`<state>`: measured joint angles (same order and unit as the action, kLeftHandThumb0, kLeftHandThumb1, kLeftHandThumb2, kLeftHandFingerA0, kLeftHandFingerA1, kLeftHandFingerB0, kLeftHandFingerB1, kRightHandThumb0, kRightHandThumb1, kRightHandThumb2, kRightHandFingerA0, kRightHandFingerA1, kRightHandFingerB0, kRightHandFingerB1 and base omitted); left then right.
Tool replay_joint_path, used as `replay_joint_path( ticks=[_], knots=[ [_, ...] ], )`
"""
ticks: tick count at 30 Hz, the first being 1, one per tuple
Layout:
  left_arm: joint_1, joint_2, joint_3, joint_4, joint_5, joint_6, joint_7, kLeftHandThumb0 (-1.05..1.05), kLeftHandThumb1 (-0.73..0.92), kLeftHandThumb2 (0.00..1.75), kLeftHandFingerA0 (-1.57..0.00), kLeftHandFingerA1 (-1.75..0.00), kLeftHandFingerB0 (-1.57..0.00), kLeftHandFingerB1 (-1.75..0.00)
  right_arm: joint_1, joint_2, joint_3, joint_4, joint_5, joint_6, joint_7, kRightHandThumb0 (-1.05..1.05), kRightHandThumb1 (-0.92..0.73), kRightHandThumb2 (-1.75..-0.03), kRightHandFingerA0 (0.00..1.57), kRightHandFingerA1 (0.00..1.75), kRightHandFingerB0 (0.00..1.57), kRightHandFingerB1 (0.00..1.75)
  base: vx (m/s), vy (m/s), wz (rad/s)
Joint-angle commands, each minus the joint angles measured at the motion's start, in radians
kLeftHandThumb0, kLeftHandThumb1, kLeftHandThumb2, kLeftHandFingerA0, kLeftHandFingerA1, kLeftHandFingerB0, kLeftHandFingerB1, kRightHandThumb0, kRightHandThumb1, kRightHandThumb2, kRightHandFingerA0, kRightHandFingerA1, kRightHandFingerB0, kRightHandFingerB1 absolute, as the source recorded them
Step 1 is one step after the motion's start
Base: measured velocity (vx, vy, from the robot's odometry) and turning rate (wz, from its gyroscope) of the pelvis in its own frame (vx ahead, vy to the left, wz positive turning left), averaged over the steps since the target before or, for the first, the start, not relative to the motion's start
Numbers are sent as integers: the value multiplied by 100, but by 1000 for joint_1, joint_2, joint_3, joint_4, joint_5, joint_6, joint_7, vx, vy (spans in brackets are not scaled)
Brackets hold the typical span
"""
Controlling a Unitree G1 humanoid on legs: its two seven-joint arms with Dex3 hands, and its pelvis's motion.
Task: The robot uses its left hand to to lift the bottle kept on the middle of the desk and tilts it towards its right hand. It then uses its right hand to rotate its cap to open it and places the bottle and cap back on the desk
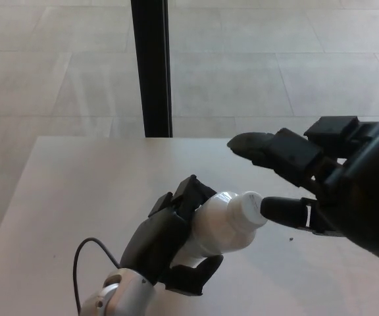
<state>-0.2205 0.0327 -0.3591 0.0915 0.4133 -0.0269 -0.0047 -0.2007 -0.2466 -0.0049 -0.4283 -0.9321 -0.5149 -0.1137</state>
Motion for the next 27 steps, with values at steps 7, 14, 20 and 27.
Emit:
replay_joint_path(
  ticks=[7, 14, 20, 27],
  knots=[
    [-4, 20, 34, -18, 2, 15, 8, 8, 50, 135, -94, -175, -82, -170, 203, 177, -99, -110, 135, 515, 337, -74, -70, -65, 101, 155, 53, 56, 0, 0, 0],
    [-1, 7, 45, -11, -19, 11, 9, 9, 51, 134, -93, -175, -82, -167, 245, 233, -70, -126, 98, 534, 356, -77, -73, -65, 101, 153, 51, 58, 0, 0, 0],
    [1, 4, 43, -19, -5, 28, 13, 8, 49, 138, -95, -175, -82, -170, 254, 294, -70, -136, 52, 605, 380, -77, -74, -62, 100, 159, 50, 55, 0, 0, 0],
    [-3, 3, 43, -17, -1, 23, 16, 7, 51, 136, -94, -175, -82, -169, 252, 335, -57, -140, 22, 653, 408, -83, -61, -96, 108, 142, 44, 62, 0, 0, 0]
  ],
)
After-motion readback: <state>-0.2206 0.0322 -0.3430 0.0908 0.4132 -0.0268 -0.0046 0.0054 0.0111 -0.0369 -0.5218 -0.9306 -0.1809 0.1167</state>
